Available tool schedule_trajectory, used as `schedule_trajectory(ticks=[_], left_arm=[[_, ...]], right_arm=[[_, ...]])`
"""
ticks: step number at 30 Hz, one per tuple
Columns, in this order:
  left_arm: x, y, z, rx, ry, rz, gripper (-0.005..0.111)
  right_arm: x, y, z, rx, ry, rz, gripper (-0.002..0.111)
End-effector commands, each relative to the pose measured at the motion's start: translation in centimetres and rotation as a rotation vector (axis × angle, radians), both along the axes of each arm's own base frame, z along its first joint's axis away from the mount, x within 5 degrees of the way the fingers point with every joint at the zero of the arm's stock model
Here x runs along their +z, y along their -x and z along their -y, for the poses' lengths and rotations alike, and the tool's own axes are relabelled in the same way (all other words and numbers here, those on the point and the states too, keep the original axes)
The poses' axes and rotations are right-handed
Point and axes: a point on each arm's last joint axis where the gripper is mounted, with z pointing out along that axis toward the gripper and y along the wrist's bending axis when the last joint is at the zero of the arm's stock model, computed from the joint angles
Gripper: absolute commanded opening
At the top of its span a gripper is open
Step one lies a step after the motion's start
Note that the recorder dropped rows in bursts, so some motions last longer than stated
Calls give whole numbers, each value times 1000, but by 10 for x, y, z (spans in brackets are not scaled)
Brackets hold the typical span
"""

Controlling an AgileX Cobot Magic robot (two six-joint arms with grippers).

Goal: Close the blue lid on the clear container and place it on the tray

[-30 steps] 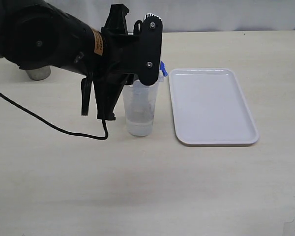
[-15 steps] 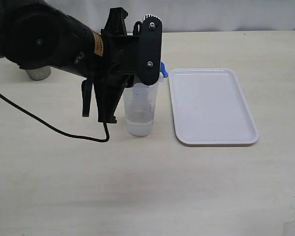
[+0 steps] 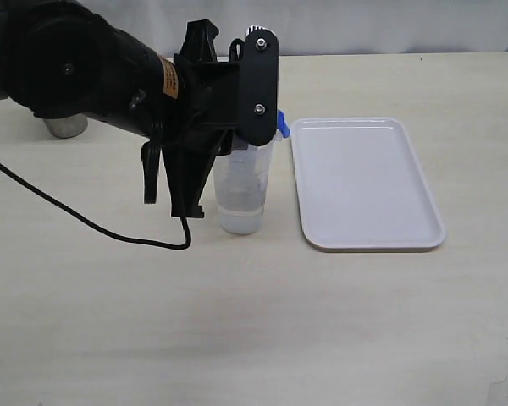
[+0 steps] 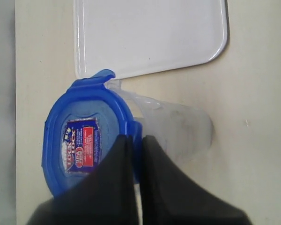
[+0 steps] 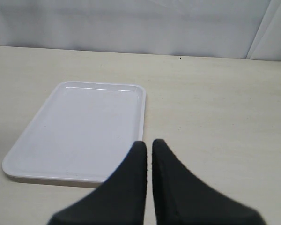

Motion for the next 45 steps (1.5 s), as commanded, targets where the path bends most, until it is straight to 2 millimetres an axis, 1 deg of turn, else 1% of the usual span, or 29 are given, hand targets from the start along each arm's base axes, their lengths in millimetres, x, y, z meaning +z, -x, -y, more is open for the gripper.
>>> schedule_trajectory(ticks=[1,6,14,28,36,45], left_arm=[[3,2,-2,3,1,-5,0],[11,5,-4,4,20,10,0],[10,7,-4,18,30,-32,0],[7,7,-4,15,14,-43,0],[-5,3,0,14,-13,-62,0],[-5,2,1,15,2,-54,0]], right_arm=[[-1,0,0,-3,-4,-1,4],[-1,0,0,-3,-4,-1,4],[-1,0,0,-3,-4,-1,4],[-1,0,0,-3,-4,-1,4],[-1,0,0,-3,-4,-1,4],[-1,0,0,-3,-4,-1,4]])
